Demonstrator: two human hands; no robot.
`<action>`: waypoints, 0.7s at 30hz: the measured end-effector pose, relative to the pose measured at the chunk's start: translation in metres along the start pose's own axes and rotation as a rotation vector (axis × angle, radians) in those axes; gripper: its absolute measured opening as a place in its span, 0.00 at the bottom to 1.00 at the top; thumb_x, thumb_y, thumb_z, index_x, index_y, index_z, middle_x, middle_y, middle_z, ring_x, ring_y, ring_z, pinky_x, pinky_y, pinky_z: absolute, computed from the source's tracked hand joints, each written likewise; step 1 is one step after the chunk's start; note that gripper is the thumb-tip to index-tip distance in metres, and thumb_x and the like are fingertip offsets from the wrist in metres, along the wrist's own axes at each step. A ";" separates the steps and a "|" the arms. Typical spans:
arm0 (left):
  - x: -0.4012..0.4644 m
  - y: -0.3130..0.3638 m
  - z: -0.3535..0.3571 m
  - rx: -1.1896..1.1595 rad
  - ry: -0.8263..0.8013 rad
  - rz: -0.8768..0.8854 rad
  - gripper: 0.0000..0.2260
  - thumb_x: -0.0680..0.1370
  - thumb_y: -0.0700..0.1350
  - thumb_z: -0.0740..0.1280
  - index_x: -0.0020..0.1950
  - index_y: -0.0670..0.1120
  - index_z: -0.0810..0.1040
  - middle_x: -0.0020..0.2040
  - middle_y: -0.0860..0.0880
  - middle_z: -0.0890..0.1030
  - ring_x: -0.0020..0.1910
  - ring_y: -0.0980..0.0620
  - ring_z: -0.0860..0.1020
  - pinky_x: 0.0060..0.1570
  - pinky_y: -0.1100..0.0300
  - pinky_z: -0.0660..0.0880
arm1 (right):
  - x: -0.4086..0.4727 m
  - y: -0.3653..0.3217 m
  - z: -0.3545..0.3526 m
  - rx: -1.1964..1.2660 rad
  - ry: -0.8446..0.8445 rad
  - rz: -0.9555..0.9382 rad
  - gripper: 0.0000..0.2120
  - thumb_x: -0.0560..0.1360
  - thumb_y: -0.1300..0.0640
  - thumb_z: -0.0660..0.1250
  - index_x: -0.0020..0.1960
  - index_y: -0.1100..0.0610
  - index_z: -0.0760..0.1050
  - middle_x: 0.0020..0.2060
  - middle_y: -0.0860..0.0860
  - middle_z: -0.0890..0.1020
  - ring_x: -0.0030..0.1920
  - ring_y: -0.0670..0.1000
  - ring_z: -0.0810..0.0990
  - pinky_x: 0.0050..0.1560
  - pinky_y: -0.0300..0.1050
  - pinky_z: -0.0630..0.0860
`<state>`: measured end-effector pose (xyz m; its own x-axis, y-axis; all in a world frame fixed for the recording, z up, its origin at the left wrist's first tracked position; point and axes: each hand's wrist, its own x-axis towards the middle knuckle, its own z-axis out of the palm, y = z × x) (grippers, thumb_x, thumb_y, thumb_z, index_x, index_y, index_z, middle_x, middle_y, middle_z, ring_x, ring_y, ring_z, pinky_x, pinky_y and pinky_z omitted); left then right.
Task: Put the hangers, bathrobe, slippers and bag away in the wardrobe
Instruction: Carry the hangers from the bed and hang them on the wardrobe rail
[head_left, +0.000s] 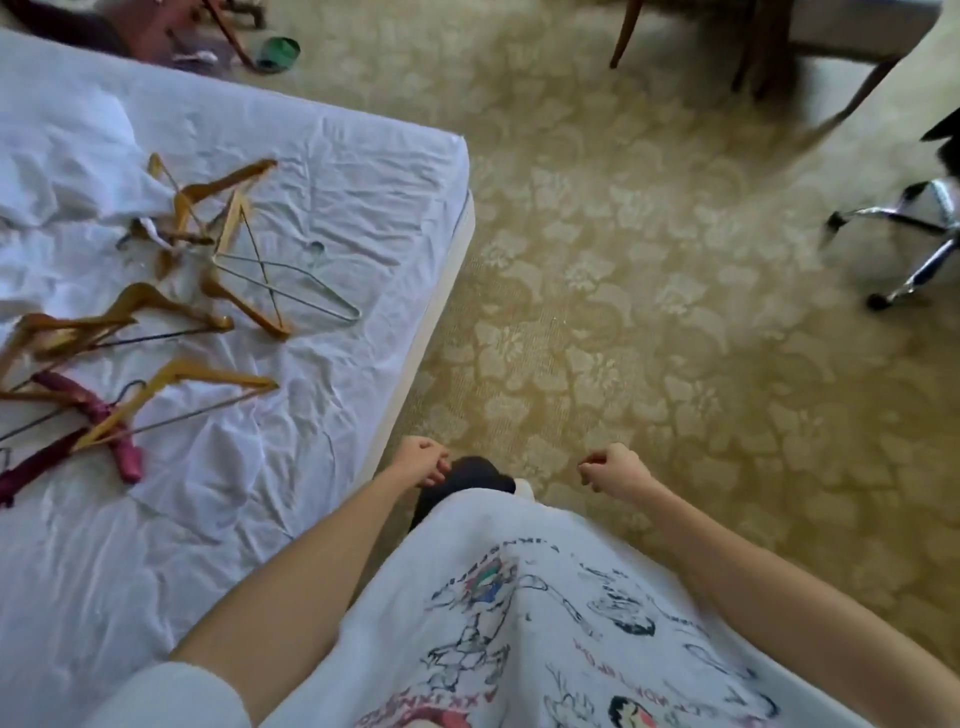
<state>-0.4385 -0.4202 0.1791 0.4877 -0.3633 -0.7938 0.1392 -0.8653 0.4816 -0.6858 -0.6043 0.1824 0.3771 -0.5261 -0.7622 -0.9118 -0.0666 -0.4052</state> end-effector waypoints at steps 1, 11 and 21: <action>0.008 0.005 -0.006 -0.021 0.020 -0.019 0.09 0.82 0.41 0.65 0.45 0.39 0.81 0.37 0.44 0.83 0.29 0.51 0.78 0.28 0.62 0.75 | 0.011 -0.026 -0.011 -0.006 -0.019 -0.049 0.09 0.80 0.57 0.65 0.53 0.59 0.83 0.43 0.52 0.85 0.39 0.47 0.82 0.38 0.38 0.77; 0.130 0.081 -0.071 -0.323 0.131 -0.239 0.07 0.79 0.40 0.66 0.46 0.39 0.82 0.38 0.42 0.85 0.32 0.48 0.80 0.28 0.62 0.74 | 0.169 -0.278 -0.107 -0.266 -0.163 -0.433 0.10 0.77 0.56 0.66 0.54 0.56 0.83 0.45 0.51 0.85 0.47 0.53 0.83 0.51 0.49 0.81; 0.251 0.237 -0.168 -0.548 0.238 -0.209 0.08 0.79 0.42 0.66 0.47 0.39 0.81 0.41 0.41 0.83 0.32 0.49 0.78 0.33 0.59 0.75 | 0.348 -0.397 -0.237 -0.604 -0.198 -0.442 0.06 0.79 0.59 0.66 0.52 0.56 0.82 0.42 0.50 0.83 0.43 0.49 0.81 0.45 0.43 0.78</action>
<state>-0.1383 -0.6589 0.1562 0.5720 -0.0639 -0.8178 0.6430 -0.5841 0.4954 -0.2316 -0.9618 0.1978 0.6970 -0.1855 -0.6927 -0.5787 -0.7158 -0.3907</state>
